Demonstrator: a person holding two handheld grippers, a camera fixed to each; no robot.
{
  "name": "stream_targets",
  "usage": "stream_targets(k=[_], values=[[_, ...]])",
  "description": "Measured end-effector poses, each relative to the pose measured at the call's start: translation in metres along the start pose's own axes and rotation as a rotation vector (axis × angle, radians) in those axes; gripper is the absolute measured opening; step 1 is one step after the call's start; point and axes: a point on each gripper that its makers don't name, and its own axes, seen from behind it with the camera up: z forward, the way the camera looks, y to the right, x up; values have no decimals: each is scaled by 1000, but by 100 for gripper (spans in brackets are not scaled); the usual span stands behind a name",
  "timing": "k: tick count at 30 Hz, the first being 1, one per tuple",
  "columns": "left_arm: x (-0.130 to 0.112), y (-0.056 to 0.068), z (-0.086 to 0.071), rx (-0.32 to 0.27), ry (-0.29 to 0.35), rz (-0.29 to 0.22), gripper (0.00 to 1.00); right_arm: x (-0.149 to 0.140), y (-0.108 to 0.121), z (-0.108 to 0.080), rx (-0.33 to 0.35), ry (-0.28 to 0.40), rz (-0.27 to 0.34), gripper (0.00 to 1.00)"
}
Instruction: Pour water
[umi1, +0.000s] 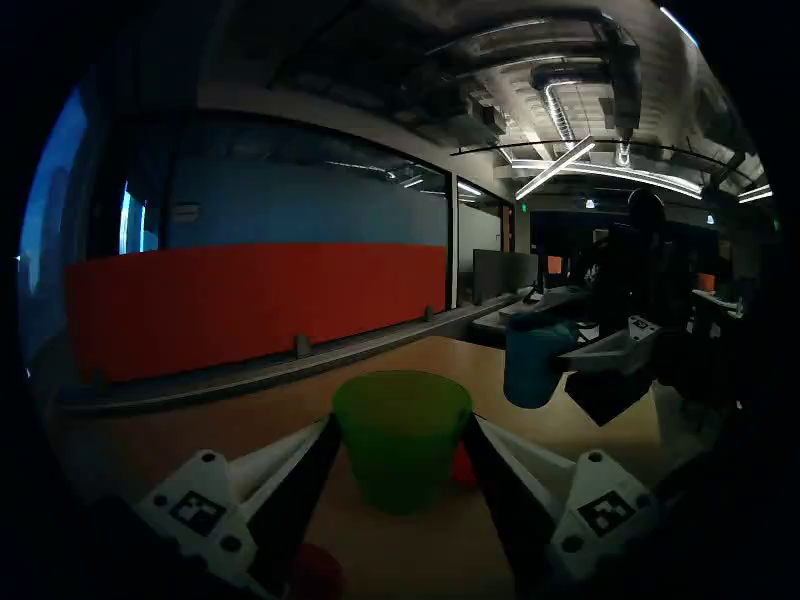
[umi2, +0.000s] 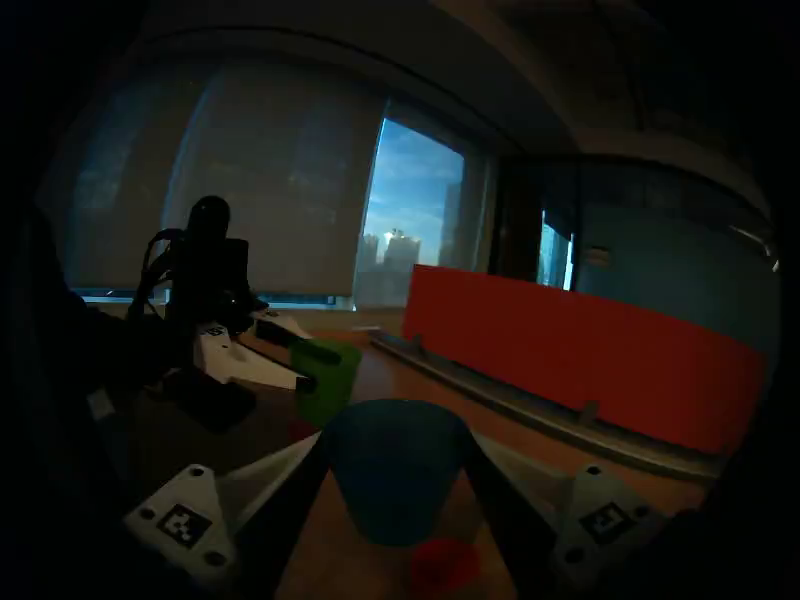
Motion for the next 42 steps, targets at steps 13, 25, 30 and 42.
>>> stream_targets(k=[13, 25, 30, 42], values=[[1, 5, -4, -25, -6, 14, 85, 6, -1, 2, 0, -1, -7, 92], [4, 12, -4, -49, 19, 20, 85, 14, -4, 5, 12, 19, 61, 92], [8, 14, -5, -57, 31, 27, 86, 16, -3, 5, 14, 27, 96, 92], [8, 11, -3, -54, 28, 41, 86, 19, 0, 7, 18, 19, 93, 92]])
